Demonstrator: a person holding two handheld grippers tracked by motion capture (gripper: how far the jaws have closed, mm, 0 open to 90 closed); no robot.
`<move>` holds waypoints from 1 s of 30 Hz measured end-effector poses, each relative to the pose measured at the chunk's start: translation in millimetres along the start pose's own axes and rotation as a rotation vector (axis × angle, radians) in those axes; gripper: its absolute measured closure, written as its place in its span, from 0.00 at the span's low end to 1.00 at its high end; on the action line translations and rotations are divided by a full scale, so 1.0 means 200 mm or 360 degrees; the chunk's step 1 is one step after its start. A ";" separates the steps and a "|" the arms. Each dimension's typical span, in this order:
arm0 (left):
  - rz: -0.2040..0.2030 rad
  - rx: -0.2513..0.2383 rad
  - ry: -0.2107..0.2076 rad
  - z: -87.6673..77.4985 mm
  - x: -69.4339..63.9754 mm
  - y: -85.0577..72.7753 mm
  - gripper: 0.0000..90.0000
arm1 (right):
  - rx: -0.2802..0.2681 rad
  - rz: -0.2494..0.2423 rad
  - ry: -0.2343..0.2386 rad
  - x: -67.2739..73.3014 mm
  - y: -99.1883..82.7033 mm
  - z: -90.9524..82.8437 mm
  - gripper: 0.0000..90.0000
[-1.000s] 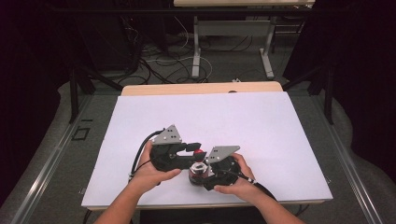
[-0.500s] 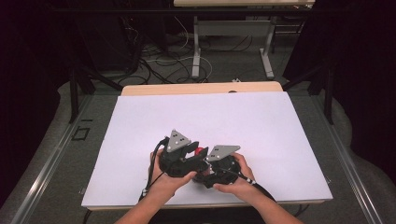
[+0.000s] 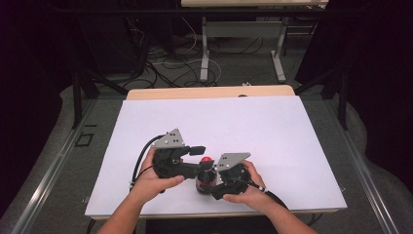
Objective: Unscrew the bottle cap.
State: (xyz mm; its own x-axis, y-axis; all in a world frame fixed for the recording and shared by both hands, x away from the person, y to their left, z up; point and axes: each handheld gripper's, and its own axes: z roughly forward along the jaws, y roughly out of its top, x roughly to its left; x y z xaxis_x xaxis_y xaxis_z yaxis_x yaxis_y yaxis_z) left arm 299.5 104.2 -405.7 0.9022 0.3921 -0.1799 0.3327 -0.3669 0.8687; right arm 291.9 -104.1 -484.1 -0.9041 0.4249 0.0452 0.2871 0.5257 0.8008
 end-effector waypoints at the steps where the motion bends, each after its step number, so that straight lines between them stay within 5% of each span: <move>1: 0.0041 0.0021 -0.0015 0.00 0.01 0.00 0.53 | 0.0000 0.0000 0.0000 0.00 0.00 0.00 0.34; 6: 0.0064 0.0053 -0.0092 0.02 0.03 -0.02 0.65 | 0.0020 -0.0023 0.0019 0.01 0.00 0.01 0.34; 9: 0.0051 0.0048 -0.0062 0.02 0.02 -0.03 0.68 | 0.0016 -0.0024 0.0009 0.01 0.00 0.01 0.34; 14: -0.0017 0.0000 0.0131 0.04 -0.04 -0.02 0.69 | 0.0032 0.0010 -0.0036 0.00 0.00 0.00 0.34; 18: -0.0170 -0.0037 0.0387 0.07 -0.12 -0.02 0.69 | 0.0016 0.0036 -0.0100 0.00 0.00 0.00 0.34; 24: -0.0317 -0.0076 0.0649 0.12 -0.21 -0.01 0.69 | 0.0021 0.0078 -0.0138 0.00 0.00 0.00 0.34; 27: -0.0354 -0.0071 0.0669 0.13 -0.21 0.00 0.68 | 0.0042 0.0064 -0.0139 -0.01 0.00 0.00 0.34; 30: -0.0355 -0.0069 0.0563 0.10 -0.18 0.01 0.63 | 0.0030 0.0055 -0.0133 -0.01 0.00 0.00 0.34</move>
State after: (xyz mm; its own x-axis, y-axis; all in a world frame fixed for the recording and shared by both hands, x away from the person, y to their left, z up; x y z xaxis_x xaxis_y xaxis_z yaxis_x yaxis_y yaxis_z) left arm 273.2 72.6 -407.7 0.6569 0.7263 -0.2024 0.4905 -0.2077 0.8463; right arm 293.3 -105.2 -484.5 -0.8642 0.5026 0.0224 0.3245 0.5229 0.7882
